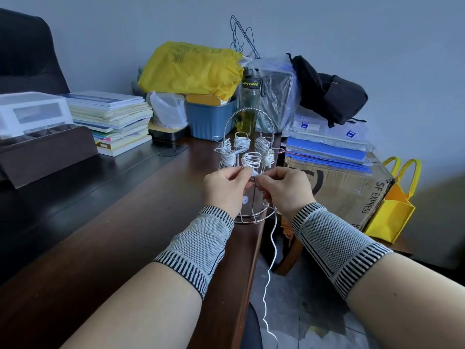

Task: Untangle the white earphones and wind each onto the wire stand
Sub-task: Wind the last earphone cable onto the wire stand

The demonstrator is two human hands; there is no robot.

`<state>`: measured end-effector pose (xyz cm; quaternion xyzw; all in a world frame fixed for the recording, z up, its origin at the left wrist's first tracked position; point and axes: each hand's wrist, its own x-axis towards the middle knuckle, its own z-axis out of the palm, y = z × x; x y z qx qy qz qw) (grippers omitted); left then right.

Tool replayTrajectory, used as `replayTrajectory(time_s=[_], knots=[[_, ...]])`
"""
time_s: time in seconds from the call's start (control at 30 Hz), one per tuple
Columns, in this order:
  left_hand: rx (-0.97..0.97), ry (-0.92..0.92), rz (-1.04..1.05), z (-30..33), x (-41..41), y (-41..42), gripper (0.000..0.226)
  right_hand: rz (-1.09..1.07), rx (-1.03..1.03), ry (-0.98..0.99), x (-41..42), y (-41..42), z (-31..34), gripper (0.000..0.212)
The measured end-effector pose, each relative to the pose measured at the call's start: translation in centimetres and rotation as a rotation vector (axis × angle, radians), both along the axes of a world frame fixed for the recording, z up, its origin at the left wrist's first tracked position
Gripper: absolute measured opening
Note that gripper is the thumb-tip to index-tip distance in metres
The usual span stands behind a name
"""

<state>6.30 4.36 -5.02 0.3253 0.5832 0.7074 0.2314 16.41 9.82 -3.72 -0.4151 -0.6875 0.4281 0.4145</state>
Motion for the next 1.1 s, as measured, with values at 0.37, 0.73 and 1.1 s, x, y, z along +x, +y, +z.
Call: replayTrajectory(time_s=[0.37,0.73,1.1], knots=[[-0.007,0.097,-0.013,-0.9,-0.2,0.6,0.025,-0.069,0.158,-0.103,-0.1,0.2,-0.5,0.021],[-0.056,0.239,0.028,-1.3,-0.2,0.8,0.017,-0.04,0.136,-0.072,0.2,0.2,-0.1,0.019],[0.0,0.153,0.011,-0.4,0.6,-0.1,0.035,-0.01,0.059,0.013,-0.1,0.3,-0.4,0.022]])
